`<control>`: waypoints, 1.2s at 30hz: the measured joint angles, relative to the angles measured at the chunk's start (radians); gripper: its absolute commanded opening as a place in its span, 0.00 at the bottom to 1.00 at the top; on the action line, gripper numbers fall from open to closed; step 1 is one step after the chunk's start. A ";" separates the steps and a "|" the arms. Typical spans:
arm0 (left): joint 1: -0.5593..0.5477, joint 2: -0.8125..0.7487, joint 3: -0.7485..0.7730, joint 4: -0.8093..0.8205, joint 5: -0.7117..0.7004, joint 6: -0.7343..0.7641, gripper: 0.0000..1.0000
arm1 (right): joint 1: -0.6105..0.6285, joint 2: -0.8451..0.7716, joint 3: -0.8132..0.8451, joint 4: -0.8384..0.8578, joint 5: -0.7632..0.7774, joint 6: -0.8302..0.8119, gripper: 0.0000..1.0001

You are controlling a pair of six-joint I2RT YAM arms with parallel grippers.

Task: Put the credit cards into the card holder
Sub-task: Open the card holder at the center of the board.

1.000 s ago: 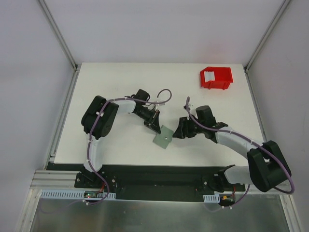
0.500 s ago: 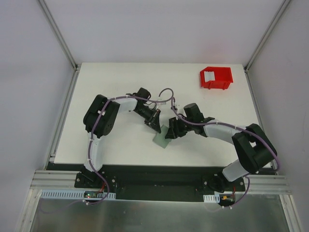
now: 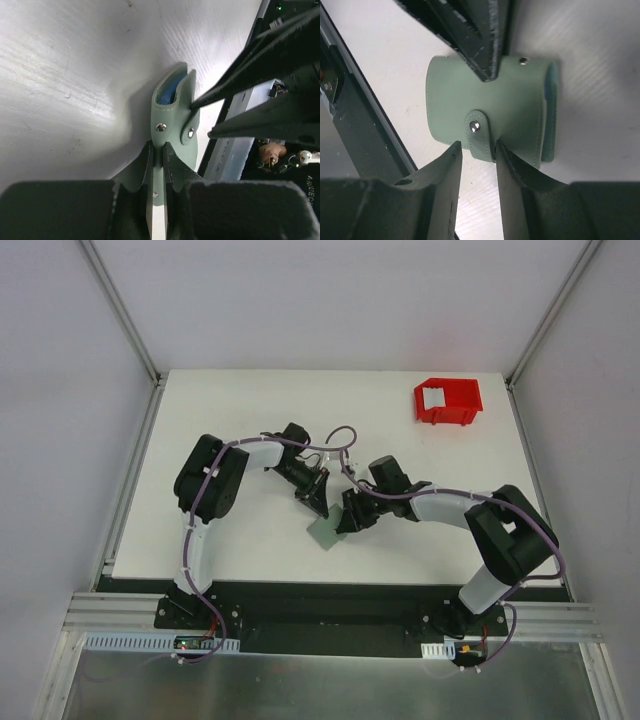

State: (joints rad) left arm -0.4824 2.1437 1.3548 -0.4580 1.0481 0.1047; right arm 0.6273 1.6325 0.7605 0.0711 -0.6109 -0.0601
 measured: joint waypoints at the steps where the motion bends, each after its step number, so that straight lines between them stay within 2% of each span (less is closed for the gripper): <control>1: 0.000 0.003 0.003 -0.005 -0.007 -0.005 0.00 | 0.009 0.002 0.000 0.000 -0.005 -0.001 0.35; 6: -0.002 0.013 0.018 -0.003 -0.024 -0.048 0.00 | 0.064 0.010 0.000 0.018 -0.001 0.013 0.35; 8: -0.002 0.013 0.018 0.006 -0.036 -0.079 0.00 | 0.084 0.014 0.003 0.029 0.023 0.048 0.42; 9: -0.002 0.012 0.017 0.013 -0.039 -0.094 0.00 | 0.092 0.016 0.009 0.028 0.039 0.072 0.39; 14: 0.003 -0.001 -0.028 0.095 -0.055 -0.175 0.00 | 0.126 0.025 0.040 0.003 0.137 0.230 0.45; 18: 0.006 -0.043 -0.097 0.181 -0.067 -0.222 0.00 | 0.153 0.025 0.061 -0.026 0.207 0.326 0.45; 22: 0.006 -0.078 -0.156 0.261 -0.089 -0.273 0.00 | 0.183 0.035 0.090 -0.058 0.261 0.357 0.35; 27: 0.006 -0.101 -0.199 0.327 -0.119 -0.338 0.00 | 0.244 0.064 0.129 -0.082 0.343 0.327 0.01; 36: 0.006 -0.117 -0.237 0.381 -0.154 -0.437 0.00 | 0.265 0.050 0.090 -0.009 0.370 0.286 0.01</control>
State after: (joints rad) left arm -0.4759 2.0270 1.1179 -0.0765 0.8940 -0.3321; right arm 0.8925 1.6821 0.8505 0.0624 -0.2409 0.2256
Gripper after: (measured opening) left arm 0.036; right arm 0.010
